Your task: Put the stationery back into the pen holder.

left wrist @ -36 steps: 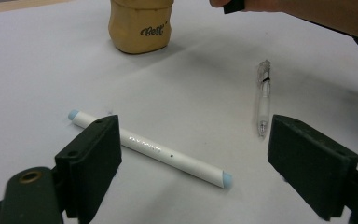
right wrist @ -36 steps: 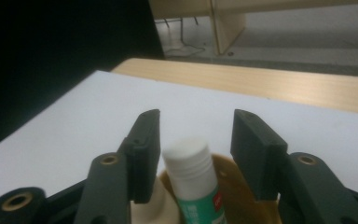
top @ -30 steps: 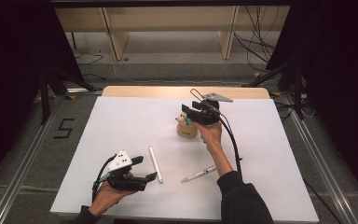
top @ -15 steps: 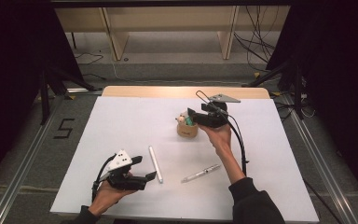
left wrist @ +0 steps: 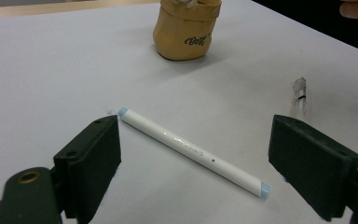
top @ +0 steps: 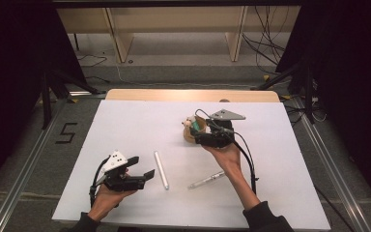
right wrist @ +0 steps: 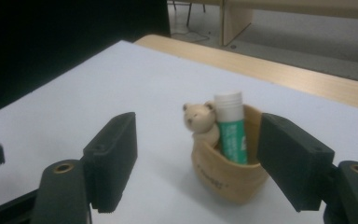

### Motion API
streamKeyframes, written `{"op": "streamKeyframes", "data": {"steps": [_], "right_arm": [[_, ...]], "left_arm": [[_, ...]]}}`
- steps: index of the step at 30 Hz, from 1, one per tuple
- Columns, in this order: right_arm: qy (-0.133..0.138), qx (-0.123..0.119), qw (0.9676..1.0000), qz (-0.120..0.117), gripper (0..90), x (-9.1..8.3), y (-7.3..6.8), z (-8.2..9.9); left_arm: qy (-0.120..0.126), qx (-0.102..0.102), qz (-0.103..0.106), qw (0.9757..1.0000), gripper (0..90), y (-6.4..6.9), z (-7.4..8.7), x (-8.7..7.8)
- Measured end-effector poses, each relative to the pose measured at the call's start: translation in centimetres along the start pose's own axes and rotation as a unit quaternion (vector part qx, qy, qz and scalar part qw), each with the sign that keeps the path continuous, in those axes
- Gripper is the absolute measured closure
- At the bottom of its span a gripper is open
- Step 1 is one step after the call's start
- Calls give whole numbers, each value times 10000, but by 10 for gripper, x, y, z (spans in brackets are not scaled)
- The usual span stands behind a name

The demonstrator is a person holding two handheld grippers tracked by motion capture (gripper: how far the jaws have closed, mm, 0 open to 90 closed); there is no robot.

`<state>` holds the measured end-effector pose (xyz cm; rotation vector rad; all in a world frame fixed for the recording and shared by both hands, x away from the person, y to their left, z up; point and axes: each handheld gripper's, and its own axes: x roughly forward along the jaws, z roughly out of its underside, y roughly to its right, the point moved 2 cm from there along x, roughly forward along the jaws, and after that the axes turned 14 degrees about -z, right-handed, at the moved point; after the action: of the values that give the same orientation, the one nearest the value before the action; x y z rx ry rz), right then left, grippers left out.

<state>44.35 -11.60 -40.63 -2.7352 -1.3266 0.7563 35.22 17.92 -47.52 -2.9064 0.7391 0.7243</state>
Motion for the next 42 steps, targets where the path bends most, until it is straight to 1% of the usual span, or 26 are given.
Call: {"op": "streamKeyframes", "data": {"steps": [1, 5, 9, 14, 18, 23, 29, 32, 38, 42], "right_arm": [[-56, -43, 10000, -8, 291, 1, -4, 2], [-128, -173, 9997, -118, 292, 4, -19, 9], [-200, -185, 9993, -237, 293, 6, -29, 14], [-262, -202, 9990, -306, 292, 10, -38, 23], [-354, -249, 9985, -342, 293, 13, -44, 31], [-451, -248, 9979, -398, 292, 16, -48, 37], [-505, -243, 9972, -486, 292, 20, -54, 40], [-580, -262, 9965, -538, 292, 24, -59, 43], [-757, -207, 9948, -656, 292, 36, -71, 53], [-883, -269, 9934, -674, 296, 42, -79, 58]], "left_arm": [[7, -8, -4, 10000, 161, 0, 0, 0], [33, -16, -41, 10000, 160, -1, 0, -1], [57, -48, -104, 9999, 160, -4, 0, -1], [110, -131, -183, 9997, 160, -7, -1, -2], [115, -128, -192, 9997, 160, -8, -1, -2], [129, -131, -192, 9996, 160, -8, -1, -2], [151, -149, -218, 9995, 160, -8, -1, -3], [164, -162, -231, 9995, 160, -9, -1, -3], [168, -167, -242, 9994, 160, -9, -2, -3], [179, -182, -250, 9994, 159, -10, -1, -3]]}}
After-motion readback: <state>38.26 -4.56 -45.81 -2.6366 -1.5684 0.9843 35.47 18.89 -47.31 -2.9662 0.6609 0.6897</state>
